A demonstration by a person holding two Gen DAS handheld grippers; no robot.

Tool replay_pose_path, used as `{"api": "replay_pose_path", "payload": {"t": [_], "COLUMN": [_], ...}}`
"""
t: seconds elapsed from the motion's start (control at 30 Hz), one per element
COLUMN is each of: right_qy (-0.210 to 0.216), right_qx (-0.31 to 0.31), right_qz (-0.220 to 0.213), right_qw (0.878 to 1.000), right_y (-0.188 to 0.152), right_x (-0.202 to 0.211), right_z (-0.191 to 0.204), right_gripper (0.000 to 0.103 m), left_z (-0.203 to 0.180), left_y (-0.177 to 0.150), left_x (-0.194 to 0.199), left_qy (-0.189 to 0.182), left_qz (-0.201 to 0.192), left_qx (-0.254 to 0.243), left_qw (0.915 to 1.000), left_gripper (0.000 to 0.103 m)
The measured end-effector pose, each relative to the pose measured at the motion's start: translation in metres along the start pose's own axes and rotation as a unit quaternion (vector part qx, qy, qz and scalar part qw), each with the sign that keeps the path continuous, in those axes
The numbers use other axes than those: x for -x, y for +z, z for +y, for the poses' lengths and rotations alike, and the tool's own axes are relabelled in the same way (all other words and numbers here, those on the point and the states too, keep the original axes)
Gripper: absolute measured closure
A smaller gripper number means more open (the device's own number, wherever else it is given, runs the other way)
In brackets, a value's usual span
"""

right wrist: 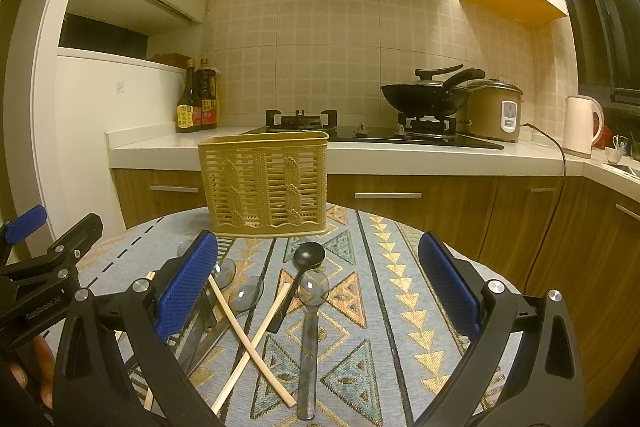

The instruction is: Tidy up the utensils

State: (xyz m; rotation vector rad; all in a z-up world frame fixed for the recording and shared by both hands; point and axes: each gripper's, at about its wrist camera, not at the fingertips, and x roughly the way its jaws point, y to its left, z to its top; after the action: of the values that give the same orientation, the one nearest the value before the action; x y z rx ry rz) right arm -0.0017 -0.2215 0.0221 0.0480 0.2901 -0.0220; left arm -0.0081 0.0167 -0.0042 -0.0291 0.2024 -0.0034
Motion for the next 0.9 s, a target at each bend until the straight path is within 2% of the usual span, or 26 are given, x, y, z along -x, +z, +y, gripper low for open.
{"api": "replay_pose_path", "payload": {"t": [0.13,0.2,0.27,0.4,0.57,0.63,0.7,0.73,0.83,0.9], "right_qy": [0.001,-0.013,-0.005,0.007,0.038,0.054,0.066,0.073,0.105,0.122], "right_qx": [-0.004,0.012,0.024,0.043,0.038,0.030,0.024,0.019,-0.009,-0.033], "right_qz": [0.009,0.029,0.045,0.076,0.137,0.168,0.200,0.223,0.294,0.350], "right_qw": [1.000,0.999,0.999,0.996,0.989,0.984,0.977,0.972,0.950,0.928], "right_y": [0.000,0.002,0.007,0.016,0.028,0.035,0.041,0.045,0.049,0.047], "right_x": [-0.003,-0.008,-0.011,-0.018,-0.037,-0.049,-0.065,-0.076,-0.113,-0.148], "right_z": [-0.001,0.000,0.000,-0.001,-0.011,-0.017,-0.022,-0.024,-0.029,-0.033], "right_gripper": [0.007,0.007,0.007,0.007,0.007,0.007,0.008,0.008,0.012,0.016], "left_z": [0.015,0.024,0.039,0.060,0.056,0.049,0.043,0.038,0.030,0.026], "left_y": [-0.001,0.002,0.009,0.021,0.032,0.034,0.032,0.030,0.020,0.013], "left_x": [-0.009,-0.016,-0.023,-0.041,-0.073,-0.095,-0.118,-0.134,-0.172,-0.195], "left_qy": [-0.008,-0.008,-0.010,-0.035,-0.079,-0.116,-0.139,-0.154,-0.146,-0.151], "left_qz": [0.032,0.057,0.083,0.132,0.203,0.249,0.294,0.320,0.366,0.393], "left_qx": [0.010,0.011,0.023,0.041,0.020,0.028,0.038,0.049,0.071,0.091], "left_qw": [0.9994,0.9983,0.9962,0.9898,0.9759,0.9612,0.9449,0.9337,0.9164,0.9024], "left_gripper": [0.007,0.007,0.007,0.008,0.009,0.010,0.011,0.015,0.024,0.025]}}
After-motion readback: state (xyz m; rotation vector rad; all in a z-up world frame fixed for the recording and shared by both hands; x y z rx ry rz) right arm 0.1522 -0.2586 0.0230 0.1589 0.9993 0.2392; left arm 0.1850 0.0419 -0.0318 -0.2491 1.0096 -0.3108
